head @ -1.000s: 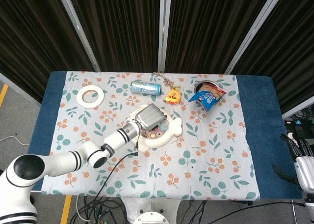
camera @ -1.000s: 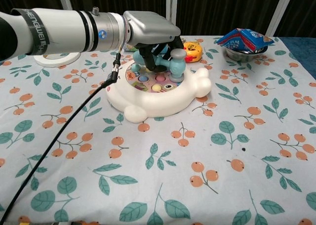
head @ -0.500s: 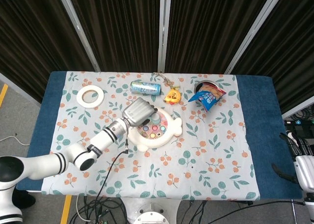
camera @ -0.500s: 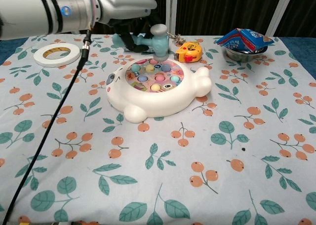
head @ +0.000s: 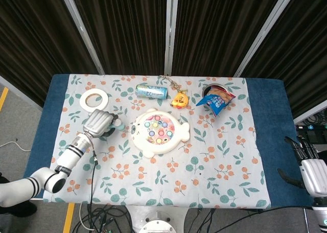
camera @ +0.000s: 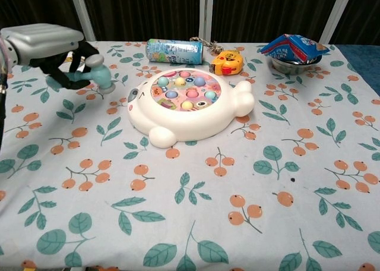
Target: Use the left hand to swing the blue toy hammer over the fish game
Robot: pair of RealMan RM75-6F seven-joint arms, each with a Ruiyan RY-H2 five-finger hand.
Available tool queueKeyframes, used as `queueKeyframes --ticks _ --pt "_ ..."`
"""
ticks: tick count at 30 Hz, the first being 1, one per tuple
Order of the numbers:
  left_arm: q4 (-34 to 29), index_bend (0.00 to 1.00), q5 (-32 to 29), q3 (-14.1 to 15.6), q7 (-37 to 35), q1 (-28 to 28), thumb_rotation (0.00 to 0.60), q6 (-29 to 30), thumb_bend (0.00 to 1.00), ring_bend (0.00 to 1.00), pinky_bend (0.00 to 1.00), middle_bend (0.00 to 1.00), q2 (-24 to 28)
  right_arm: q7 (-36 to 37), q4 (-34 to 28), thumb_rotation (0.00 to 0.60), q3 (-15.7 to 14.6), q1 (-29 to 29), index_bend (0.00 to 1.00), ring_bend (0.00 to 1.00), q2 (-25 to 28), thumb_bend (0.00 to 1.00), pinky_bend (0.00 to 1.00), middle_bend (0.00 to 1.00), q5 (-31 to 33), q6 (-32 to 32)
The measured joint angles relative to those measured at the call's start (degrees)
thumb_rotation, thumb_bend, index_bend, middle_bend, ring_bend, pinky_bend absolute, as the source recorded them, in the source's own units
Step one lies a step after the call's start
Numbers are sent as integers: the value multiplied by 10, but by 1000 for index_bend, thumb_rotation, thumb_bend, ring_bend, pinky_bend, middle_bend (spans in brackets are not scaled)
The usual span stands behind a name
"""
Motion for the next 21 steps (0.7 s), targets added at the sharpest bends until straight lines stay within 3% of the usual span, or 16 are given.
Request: queueKeyframes --ticks 4,9,21 --pt "30 578 3 8 -18 16 600 -4 574 483 641 657 -10 -4 -4 600 0 -1 33 0 1 138 0 175 2 0" --pt "66 504 11 11 -51 30 597 -11 449 413 576 591 -23 -11 -11 600 -1 -3 33 0 3 137 0 175 3 2" --pt "83 369 55 17 -73 53 590 -1 311 314 530 452 -33 -22 -22 600 -3 -7 33 0 6 138 0 175 2 8"
